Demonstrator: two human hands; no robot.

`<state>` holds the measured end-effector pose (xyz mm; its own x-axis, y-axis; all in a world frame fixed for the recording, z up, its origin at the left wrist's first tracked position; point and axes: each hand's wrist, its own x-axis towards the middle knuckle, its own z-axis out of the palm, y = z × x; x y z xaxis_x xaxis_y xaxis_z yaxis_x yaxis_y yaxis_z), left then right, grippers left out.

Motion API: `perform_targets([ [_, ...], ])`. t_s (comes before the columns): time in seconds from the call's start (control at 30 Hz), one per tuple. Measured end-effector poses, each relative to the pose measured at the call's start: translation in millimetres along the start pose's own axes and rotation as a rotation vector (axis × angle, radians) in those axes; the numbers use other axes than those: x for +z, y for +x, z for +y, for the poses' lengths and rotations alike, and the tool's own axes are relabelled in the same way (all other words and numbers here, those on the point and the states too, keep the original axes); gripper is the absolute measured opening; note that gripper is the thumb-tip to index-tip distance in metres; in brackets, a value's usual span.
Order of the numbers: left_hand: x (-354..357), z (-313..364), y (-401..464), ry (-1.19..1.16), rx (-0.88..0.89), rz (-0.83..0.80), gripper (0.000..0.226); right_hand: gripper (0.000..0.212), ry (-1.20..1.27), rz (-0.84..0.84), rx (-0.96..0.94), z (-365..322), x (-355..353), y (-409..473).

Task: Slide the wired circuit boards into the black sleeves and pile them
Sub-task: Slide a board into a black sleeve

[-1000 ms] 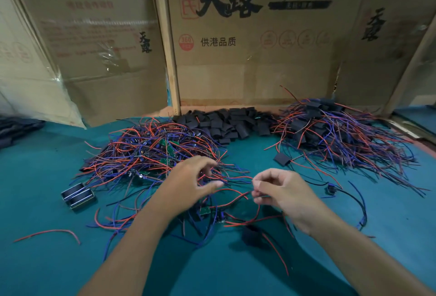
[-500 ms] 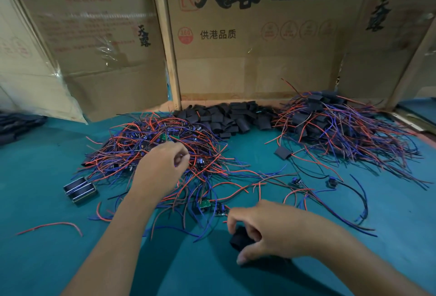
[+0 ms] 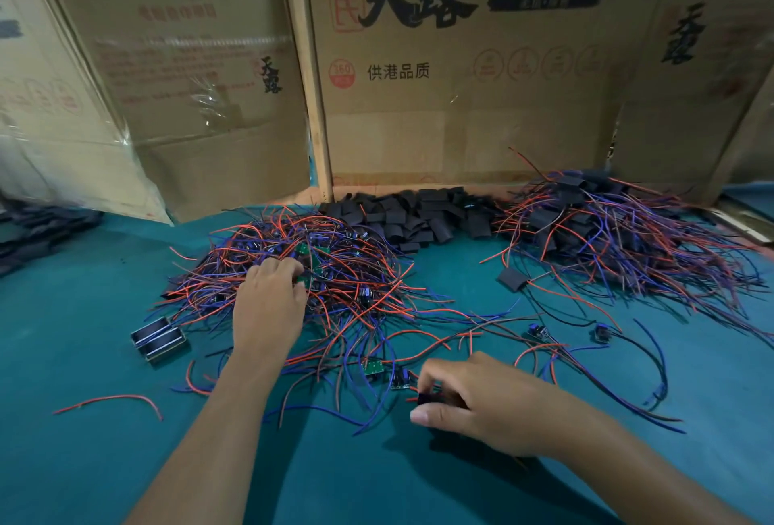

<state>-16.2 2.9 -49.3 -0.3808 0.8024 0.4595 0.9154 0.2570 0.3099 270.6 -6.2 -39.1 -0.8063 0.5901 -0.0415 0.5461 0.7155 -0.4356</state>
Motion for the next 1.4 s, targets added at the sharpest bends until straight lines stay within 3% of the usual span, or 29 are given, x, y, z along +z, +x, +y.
perform_targets([
  [0.33, -1.2, -1.7, 5.4, 0.030, 0.032, -0.065, 0.029, 0.042, -0.060, 0.037, 0.042, 2.0, 2.3, -0.7],
  [0.57, -5.7, -8.2, 8.6, 0.186, -0.091, -0.129, 0.029, 0.056, -0.046, -0.082, 0.041, -1.6, -2.1, -3.7],
  [0.77, -6.0, -2.9, 7.7, 0.248, 0.000, -0.130, 0.030, 0.061, -0.036, -0.130, 0.034, -0.2, -5.3, -5.4],
  [1.03, -30.1, 17.7, 1.5, -0.042, 0.183, 0.085, 0.020, 0.050, -0.016, 0.009, 0.045, 6.4, -0.4, -1.8],
  [1.17, -43.3, 24.2, -2.3, -0.212, 0.247, 0.106, 0.022, 0.051, 0.034, 0.141, 0.052, 10.6, -0.9, 0.3],
  [1.4, -60.6, 33.6, -12.0, -0.308, 0.351, 0.433, 0.023, 0.057, 0.087, 0.355, 0.132, 17.5, -1.6, 1.5],
])
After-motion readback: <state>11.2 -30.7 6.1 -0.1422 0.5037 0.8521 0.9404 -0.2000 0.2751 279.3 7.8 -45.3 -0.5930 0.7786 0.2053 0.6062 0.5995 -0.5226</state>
